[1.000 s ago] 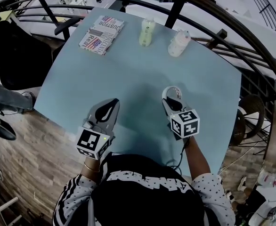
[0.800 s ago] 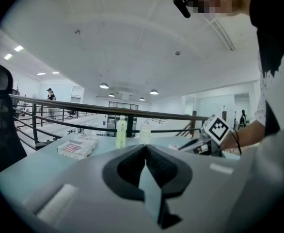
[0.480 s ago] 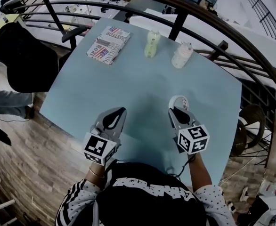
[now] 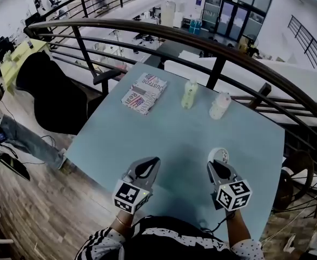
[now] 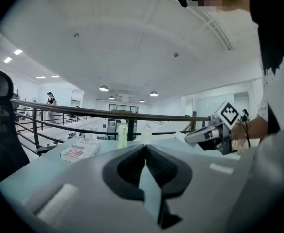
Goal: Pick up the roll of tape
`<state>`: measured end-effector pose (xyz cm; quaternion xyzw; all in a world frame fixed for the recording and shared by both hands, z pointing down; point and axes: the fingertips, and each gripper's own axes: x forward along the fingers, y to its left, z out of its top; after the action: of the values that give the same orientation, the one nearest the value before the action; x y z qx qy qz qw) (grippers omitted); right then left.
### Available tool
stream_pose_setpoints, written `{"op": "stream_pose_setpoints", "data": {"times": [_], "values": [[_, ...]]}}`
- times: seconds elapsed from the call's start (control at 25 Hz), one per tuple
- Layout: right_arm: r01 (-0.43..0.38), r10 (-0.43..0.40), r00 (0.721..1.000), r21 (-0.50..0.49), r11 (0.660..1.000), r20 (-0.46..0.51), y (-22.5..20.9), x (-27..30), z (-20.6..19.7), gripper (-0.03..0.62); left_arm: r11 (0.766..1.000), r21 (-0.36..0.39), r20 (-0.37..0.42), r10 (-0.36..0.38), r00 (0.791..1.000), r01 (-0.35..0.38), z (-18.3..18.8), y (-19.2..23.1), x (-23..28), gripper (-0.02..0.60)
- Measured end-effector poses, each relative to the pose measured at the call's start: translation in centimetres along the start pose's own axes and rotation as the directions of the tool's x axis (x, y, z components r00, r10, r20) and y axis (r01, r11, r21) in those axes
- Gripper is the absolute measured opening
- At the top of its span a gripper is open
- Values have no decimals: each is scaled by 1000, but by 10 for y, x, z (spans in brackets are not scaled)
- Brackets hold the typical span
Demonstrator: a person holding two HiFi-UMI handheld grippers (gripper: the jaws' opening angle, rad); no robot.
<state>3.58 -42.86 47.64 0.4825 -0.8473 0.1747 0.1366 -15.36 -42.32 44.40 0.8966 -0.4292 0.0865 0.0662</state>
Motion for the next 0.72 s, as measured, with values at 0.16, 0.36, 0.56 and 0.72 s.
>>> {"op": "stream_pose_setpoints", "data": {"times": [0.16,0.36,0.56,0.72], "values": [[-12,12,999,8,1000,44,5,-10,9,52,1000,13,10,1,1000,-1,5,-5,-4,0],[-22,20,995,20,1000,93,1,-22,16,52,1000,26,12,-6,1000,6,2,-16,5,0],[-11,7,991,25,1000,135,-11,-47,19,52,998,47,16,-35,999,34,5,-40,16,0],[2,-9,986,39,999,165,-14,-52,22,52,997,48,6,-55,998,55,1,-43,26,0]]}}
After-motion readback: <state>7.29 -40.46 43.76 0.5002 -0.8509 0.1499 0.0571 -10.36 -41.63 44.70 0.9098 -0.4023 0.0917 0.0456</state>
